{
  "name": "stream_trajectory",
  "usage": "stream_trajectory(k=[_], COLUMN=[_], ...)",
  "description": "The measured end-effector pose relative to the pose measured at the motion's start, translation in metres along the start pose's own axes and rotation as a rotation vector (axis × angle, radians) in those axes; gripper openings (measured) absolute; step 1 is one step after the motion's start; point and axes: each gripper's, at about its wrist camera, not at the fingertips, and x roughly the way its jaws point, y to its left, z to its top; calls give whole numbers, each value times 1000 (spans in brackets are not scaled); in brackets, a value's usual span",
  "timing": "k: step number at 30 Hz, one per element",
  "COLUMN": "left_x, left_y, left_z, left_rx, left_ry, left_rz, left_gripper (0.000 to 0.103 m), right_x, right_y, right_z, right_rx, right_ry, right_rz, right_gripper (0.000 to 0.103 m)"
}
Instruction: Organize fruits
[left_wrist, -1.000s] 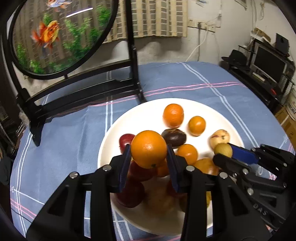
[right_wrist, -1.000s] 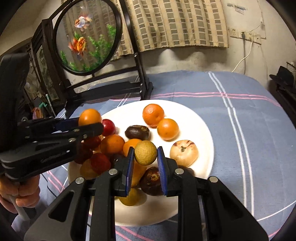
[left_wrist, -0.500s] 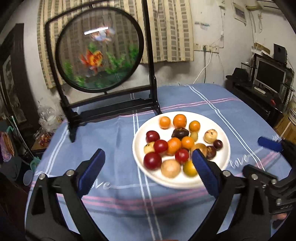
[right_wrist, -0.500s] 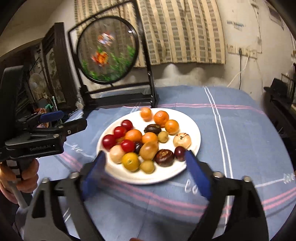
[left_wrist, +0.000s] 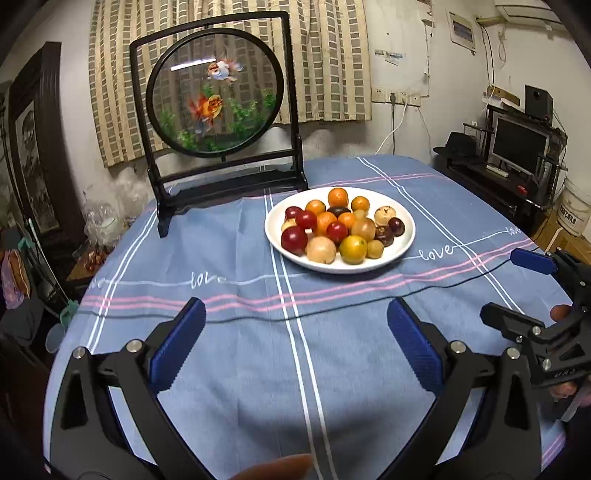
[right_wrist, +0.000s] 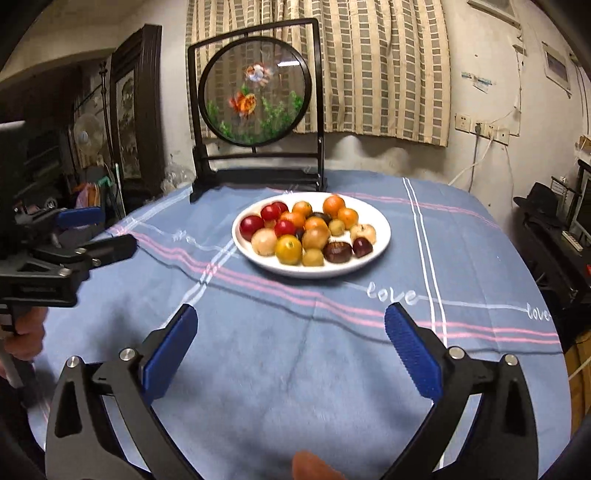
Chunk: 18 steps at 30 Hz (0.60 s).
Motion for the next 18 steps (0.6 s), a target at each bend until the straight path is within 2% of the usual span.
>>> stream_trajectory(k=[3,7,10,18], left_x=[2,13,21,18], left_y=[3,1,-4,-15], left_z=[-12,-20,-25,-31], left_rx=[-26,-24,-2,46], left_ry=[-7,28,69,60], left_rz=[20,29,17,0], left_gripper=[100,100,100,101], right_x=[-6,-8,-5,-2], right_y=[-6,-12,-9,-1], right_z=[-12,-23,-26,-29], right_rx=[35,58,41,-11], right_ry=[1,19,41,50], right_rz=[9,7,-8,-38], right_gripper=[102,102,102,102])
